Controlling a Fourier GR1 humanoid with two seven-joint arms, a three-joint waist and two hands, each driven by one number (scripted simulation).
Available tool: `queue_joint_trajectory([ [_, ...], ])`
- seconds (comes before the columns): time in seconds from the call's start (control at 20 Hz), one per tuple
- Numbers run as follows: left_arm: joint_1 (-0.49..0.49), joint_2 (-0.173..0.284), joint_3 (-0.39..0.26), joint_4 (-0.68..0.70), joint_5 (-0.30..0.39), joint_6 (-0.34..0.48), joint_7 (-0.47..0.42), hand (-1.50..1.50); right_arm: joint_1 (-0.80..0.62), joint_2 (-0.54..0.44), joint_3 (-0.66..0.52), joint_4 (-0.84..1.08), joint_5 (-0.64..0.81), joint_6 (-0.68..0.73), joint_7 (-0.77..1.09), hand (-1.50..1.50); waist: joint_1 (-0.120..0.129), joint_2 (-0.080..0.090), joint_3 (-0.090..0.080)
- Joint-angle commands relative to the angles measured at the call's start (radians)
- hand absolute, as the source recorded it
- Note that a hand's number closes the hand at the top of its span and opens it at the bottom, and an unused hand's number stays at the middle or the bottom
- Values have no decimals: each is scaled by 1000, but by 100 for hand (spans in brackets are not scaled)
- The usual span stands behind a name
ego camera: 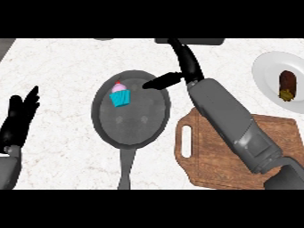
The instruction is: Pick the cupcake from the cutting board and place it in the pan
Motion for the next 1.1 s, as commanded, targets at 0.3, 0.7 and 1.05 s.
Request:
queue_joint_trajectory([
  [0.3,34,5,23,-49,10,-15,28,0,-4,-319,-119,80,-27,398,-72,-150,-22,-6,0],
  [0.7,67,5,41,-52,19,-44,-9,0,23,-446,-150,219,34,612,-237,-150,-3,2,1],
  [1.05,35,-13,40,-6,-18,-24,-41,0,-20,-524,-173,262,82,712,-247,-150,-9,1,0],
])
